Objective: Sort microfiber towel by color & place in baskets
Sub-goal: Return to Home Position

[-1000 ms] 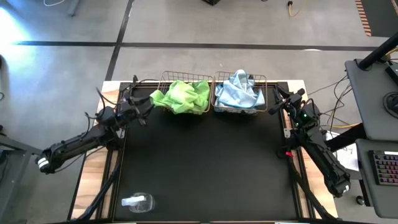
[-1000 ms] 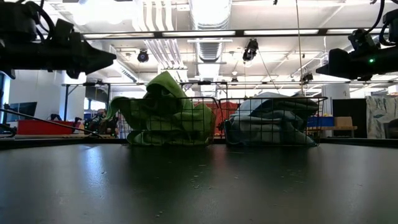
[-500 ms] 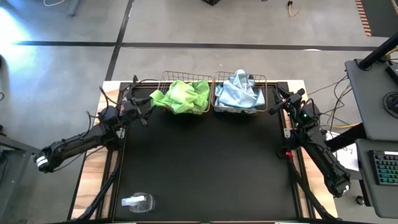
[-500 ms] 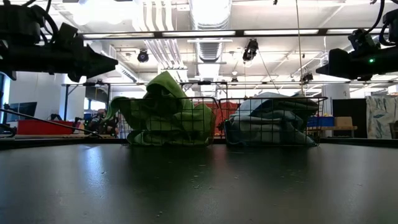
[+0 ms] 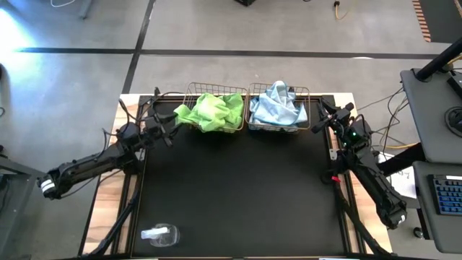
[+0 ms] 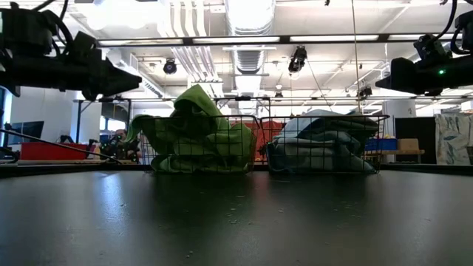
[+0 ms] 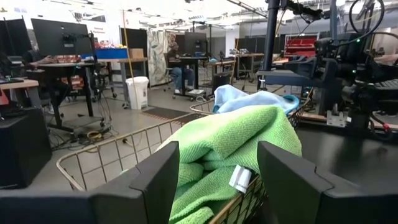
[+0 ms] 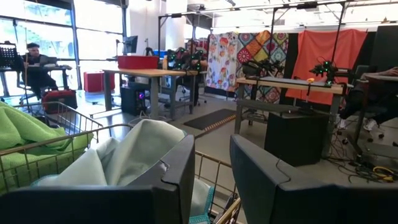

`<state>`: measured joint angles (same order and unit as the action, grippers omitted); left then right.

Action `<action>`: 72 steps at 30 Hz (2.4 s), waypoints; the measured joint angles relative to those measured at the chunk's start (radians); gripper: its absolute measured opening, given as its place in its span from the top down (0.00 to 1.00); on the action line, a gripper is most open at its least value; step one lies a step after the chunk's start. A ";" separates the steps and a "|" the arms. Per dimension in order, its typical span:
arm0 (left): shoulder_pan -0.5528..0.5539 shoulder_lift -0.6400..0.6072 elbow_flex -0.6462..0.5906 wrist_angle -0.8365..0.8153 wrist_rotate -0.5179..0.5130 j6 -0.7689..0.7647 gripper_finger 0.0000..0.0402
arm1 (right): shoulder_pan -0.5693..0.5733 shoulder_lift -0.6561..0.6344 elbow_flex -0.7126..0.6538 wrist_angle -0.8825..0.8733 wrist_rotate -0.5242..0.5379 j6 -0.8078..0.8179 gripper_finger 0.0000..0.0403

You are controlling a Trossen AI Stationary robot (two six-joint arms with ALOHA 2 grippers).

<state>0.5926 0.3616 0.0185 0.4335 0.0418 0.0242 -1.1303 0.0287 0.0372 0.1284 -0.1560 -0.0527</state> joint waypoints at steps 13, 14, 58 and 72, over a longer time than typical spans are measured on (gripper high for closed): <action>0.000 0.031 0.000 0.000 0.000 0.000 0.50 | 0.000 0.000 0.000 0.000 0.000 0.000 0.76; 0.000 0.033 0.000 0.000 0.000 0.000 0.50 | 0.000 0.000 0.000 0.000 0.000 0.000 0.76; 0.000 0.113 0.000 0.000 0.000 0.000 0.50 | 0.000 0.000 0.000 0.000 0.000 0.000 0.76; 0.000 0.141 0.000 0.000 0.000 0.000 0.50 | 0.000 0.000 0.000 0.000 0.000 0.000 0.76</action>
<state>0.5929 0.5025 0.0185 0.4338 0.0422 0.0242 -1.1305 0.0288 0.0368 0.1284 -0.1558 -0.0528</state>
